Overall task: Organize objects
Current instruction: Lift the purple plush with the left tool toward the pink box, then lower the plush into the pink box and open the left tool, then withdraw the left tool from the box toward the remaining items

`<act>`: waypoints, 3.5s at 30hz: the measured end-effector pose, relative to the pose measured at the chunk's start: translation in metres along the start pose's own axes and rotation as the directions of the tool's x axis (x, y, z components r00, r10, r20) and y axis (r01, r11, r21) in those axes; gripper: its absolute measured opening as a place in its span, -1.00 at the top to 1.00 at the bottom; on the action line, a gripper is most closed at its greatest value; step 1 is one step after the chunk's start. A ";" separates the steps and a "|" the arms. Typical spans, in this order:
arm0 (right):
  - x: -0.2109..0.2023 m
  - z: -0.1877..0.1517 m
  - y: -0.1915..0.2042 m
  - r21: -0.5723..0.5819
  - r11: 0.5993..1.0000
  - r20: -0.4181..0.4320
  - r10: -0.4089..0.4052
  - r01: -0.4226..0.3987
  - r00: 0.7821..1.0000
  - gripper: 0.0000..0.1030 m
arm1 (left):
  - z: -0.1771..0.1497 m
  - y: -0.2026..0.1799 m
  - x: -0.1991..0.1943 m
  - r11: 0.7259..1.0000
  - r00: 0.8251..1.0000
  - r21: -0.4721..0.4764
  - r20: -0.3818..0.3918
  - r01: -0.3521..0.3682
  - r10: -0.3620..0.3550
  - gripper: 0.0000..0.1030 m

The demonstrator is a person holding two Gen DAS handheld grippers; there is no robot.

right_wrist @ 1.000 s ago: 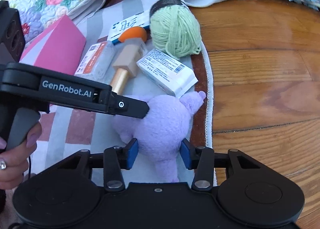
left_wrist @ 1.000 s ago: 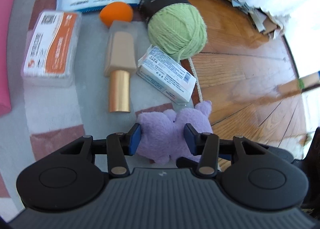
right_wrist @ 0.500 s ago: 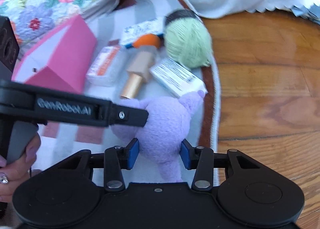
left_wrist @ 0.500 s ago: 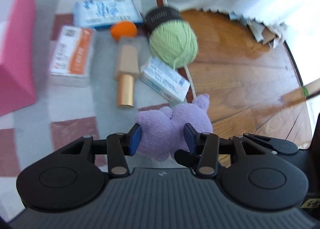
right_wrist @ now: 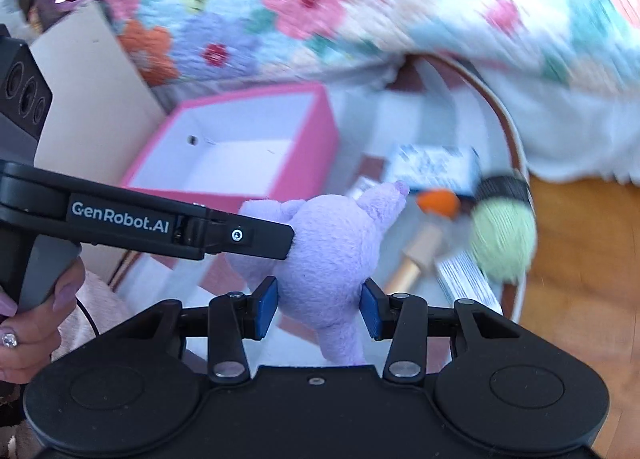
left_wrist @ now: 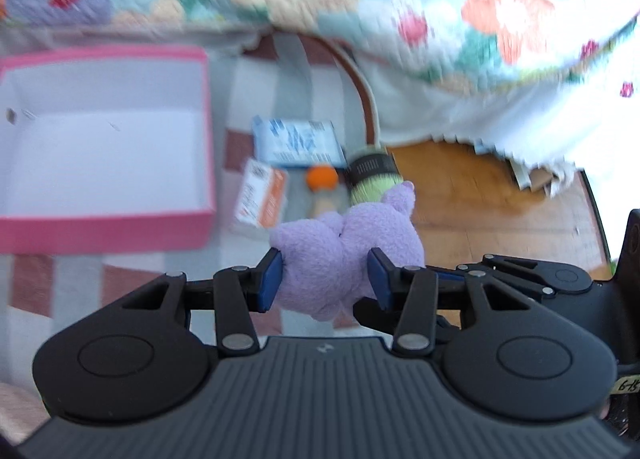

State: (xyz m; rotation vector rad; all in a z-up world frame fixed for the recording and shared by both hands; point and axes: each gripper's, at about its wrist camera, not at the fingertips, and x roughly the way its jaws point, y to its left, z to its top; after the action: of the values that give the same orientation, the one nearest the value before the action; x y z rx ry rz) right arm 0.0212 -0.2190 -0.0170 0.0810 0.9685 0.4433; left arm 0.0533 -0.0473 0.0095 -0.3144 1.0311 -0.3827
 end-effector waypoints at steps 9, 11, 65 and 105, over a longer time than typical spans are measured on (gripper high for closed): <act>-0.018 0.073 0.072 -0.208 0.977 0.036 0.049 -0.041 0.998 0.05 | 0.029 0.036 -0.083 0.999 0.986 -0.048 0.165 -0.025 0.033 0.12; -0.018 0.087 0.086 -0.223 0.973 0.038 0.069 -0.059 0.997 0.05 | 0.037 0.044 -0.094 0.998 0.981 -0.047 0.185 -0.046 0.054 0.12; 0.261 0.159 0.078 -0.080 0.995 -0.256 0.043 -0.065 0.966 0.46 | 0.116 0.237 0.135 0.918 0.925 -0.189 -0.223 -0.350 0.307 -0.01; 0.141 0.135 0.081 -0.111 0.987 -0.104 0.105 -0.116 0.989 0.11 | 0.121 0.137 0.025 0.926 0.919 0.001 -0.122 -0.378 0.375 -0.41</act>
State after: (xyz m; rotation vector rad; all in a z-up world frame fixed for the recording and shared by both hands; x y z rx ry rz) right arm 0.1723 -0.0717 -0.0281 0.0069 1.0349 0.6103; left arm 0.1928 0.0726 -0.0101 -0.1077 1.1875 -0.0405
